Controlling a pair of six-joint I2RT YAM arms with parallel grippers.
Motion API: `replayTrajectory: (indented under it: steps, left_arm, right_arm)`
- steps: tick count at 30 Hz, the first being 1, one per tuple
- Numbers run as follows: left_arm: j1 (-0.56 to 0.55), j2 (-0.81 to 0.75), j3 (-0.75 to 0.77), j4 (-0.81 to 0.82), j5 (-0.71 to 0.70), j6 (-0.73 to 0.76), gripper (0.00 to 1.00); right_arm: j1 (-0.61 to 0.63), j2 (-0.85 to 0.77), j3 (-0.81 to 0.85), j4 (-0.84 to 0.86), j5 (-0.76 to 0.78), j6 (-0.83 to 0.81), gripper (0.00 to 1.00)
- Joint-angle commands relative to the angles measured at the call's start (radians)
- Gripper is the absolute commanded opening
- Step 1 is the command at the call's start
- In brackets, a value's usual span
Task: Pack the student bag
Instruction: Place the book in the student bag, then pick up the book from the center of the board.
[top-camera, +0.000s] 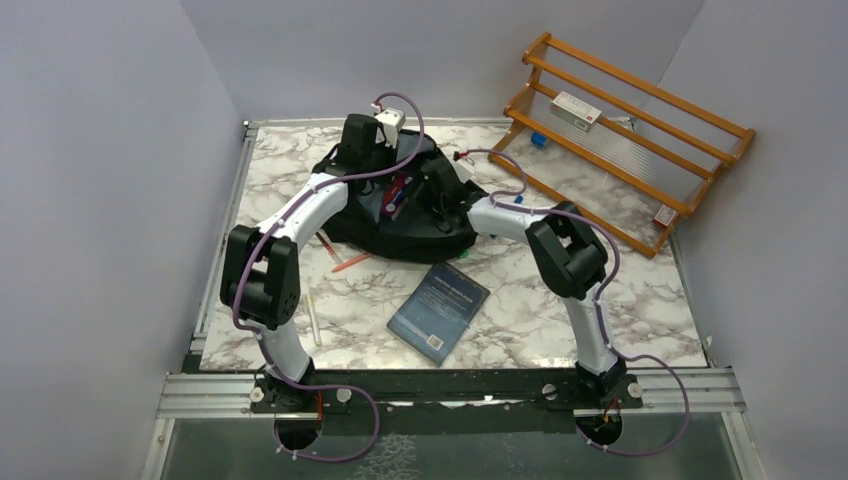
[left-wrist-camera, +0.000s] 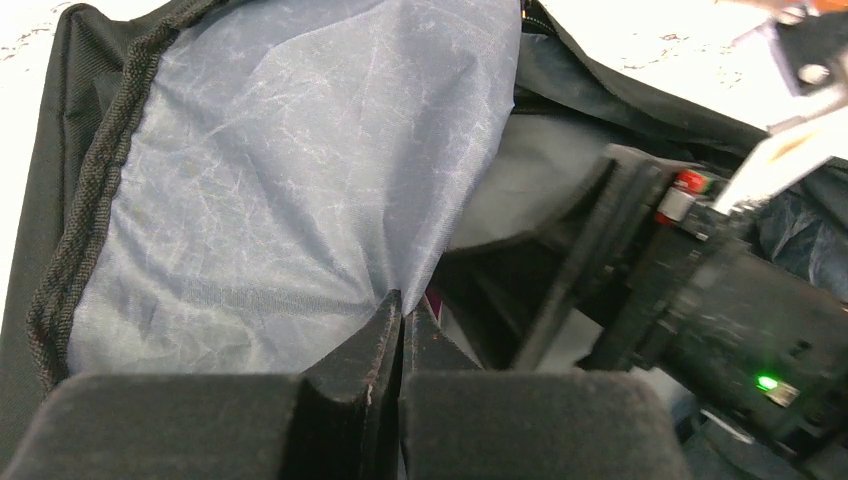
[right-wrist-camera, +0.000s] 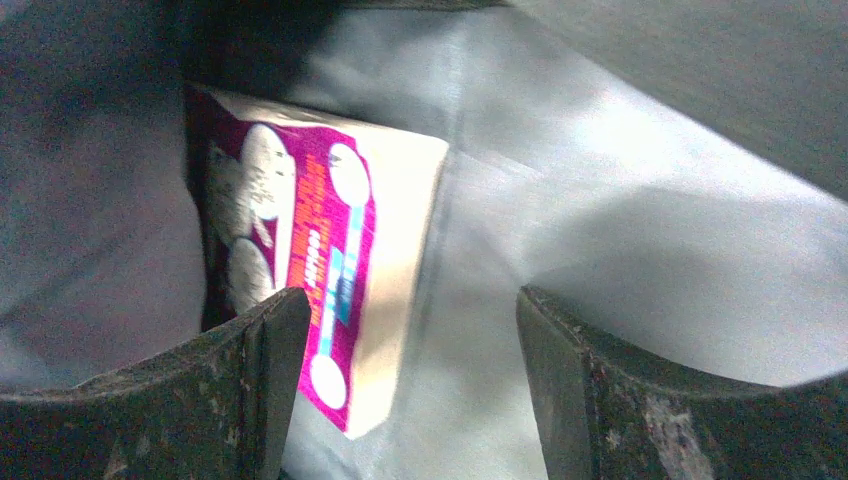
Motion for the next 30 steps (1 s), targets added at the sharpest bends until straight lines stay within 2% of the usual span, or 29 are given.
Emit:
replayTrajectory:
  steps: [1, 6, 11, 15, 19, 22, 25, 30]
  left_arm:
    - [0.004, 0.01, 0.014, 0.044, 0.032, -0.015, 0.0]
    - [0.004, 0.023, 0.028, 0.026, -0.003, -0.02, 0.0]
    - [0.004, 0.044, 0.036, 0.016, -0.003, -0.019, 0.02]
    - [0.004, 0.056, 0.04, 0.014, 0.007, -0.02, 0.11]
    - [0.004, 0.063, 0.042, 0.01, 0.01, -0.022, 0.21]
    - [0.004, 0.069, 0.042, 0.009, 0.012, -0.025, 0.3]
    - [0.004, 0.073, 0.047, 0.008, 0.029, -0.036, 0.36]
    - [0.004, 0.053, 0.056, 0.007, 0.081, -0.077, 0.56]
  right_arm:
    - [0.007, -0.128, -0.107, -0.025, 0.076, -0.077, 0.8]
    - [0.005, -0.311, -0.256, 0.092, 0.046, -0.134, 0.79]
    - [0.006, -0.493, -0.366, 0.079, 0.059, -0.213, 0.79]
    - [0.005, -0.65, -0.494, 0.057, 0.087, -0.287, 0.79]
    - [0.005, -0.81, -0.61, -0.057, 0.092, -0.321, 0.8]
    - [0.005, -0.915, -0.676, -0.198, 0.094, -0.264, 0.8]
    - [0.005, -1.01, -0.754, -0.268, 0.08, -0.189, 0.8]
    - [0.005, -1.087, -0.84, -0.38, 0.052, -0.05, 0.79]
